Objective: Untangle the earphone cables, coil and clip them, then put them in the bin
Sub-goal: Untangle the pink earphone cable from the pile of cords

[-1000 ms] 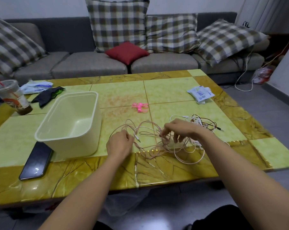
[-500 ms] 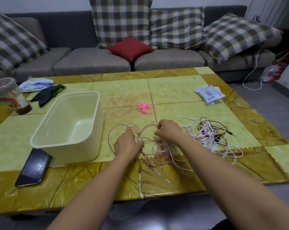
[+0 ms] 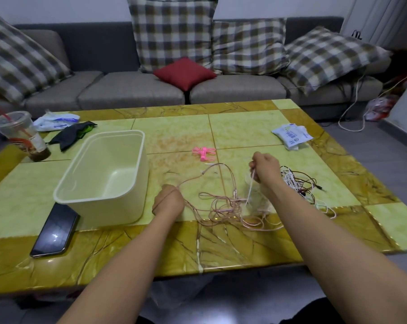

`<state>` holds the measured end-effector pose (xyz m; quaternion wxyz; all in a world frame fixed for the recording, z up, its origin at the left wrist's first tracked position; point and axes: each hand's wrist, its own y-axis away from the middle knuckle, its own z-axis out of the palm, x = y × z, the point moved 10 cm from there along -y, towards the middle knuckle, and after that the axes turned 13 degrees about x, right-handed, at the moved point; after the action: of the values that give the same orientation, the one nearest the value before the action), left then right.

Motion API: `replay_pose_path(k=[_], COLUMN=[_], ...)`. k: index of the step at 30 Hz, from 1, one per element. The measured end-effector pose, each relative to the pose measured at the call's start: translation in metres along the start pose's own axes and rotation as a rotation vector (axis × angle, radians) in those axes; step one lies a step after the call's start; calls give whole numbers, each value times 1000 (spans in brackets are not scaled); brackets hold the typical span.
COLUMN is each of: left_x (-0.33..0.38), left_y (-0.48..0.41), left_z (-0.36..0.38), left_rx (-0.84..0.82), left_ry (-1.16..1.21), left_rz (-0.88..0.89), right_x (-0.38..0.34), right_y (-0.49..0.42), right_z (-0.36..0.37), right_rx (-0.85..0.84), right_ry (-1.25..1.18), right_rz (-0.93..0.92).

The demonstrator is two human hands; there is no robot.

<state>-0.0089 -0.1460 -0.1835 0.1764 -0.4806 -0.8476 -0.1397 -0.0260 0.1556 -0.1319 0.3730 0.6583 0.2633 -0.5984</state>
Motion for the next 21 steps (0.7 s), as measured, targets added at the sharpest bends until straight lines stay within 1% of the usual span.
replay_pose_path(k=[2, 3, 5, 7, 9, 10, 11, 13, 14, 16, 18, 19, 20, 21], left_x=[-12, -15, -18, -17, -20, -20, -16, -2, 2, 16, 35, 45, 53, 58], left_y=[-1, -1, 0, 2, 9, 13, 16, 26, 31, 43, 52, 57, 61, 67], left_z=[-11, -15, -19, -15, -12, -10, -9, -11, -10, -8, -2, -1, 3, 9], left_rx=[40, 49, 32, -11, -46, -58, -78, -152, -195, -282, -305, -293, -292, -315], left_ry=[49, 54, 96, 201, 275, 310, 342, 298, 264, 236, 220, 224, 219, 195], left_rz=[-98, -126, -149, -170, -256, -270, -234, -81, -9, 100, 245, 329, 388, 434], right_x=[-10, -12, -9, -5, -8, -12, -15, -13, -9, 2, 1, -5, -12, -15], right_y=[-3, -3, -1, 2, 5, 5, 6, 2, 0, 1, 8, 12, 17, 22], right_z=[-26, -34, -39, -41, -46, -50, -53, -49, -44, -34, -25, -22, -18, -13], right_rx=[155, 195, 205, 174, 179, 197, 209, 162, 110, -7, -77, -73, -73, -106], right_ry=[-100, -124, -121, -98, -74, -75, -75, 10, 115, 415, 683, 732, 727, 691], right_rz=[2, 1, 19, 33, -24, -67, -92, -81, -58, -38, -157, -255, -335, -374])
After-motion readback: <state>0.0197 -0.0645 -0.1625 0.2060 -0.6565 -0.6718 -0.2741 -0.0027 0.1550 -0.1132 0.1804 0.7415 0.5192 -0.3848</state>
